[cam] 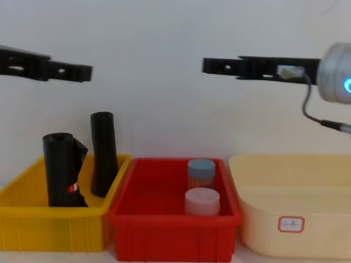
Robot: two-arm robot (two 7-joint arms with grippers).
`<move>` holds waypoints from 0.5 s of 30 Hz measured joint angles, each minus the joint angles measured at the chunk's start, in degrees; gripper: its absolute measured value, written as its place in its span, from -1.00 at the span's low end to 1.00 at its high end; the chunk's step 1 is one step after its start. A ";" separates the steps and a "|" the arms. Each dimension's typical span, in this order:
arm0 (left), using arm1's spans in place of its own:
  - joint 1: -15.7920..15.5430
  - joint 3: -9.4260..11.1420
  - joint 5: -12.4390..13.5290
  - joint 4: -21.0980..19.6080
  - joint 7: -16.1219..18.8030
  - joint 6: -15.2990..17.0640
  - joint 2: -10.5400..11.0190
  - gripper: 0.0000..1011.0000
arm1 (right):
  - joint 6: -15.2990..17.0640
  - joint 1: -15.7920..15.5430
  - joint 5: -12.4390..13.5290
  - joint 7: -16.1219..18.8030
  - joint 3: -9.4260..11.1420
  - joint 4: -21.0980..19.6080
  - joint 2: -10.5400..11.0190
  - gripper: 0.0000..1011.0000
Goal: Pick up the garbage bag with the one hand and transfer it to the other hand.
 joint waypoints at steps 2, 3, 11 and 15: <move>1.00 -1.45 -1.39 0.01 -1.29 0.41 0.96 0.98 | 0.83 0.94 0.09 -0.02 -0.58 0.44 -0.52 0.98; 1.36 -1.86 -1.65 0.04 -1.52 0.47 1.23 0.98 | 1.23 1.33 0.14 -0.02 -0.84 0.64 -0.74 0.98; 5.91 -5.32 -4.82 1.55 -4.52 -0.20 3.26 0.98 | 4.91 4.61 0.80 0.01 -3.22 3.16 -2.51 0.98; 7.47 -5.98 -5.47 2.62 -5.15 -1.23 3.45 0.98 | 5.53 5.53 1.16 0.25 -3.93 4.40 -3.09 0.98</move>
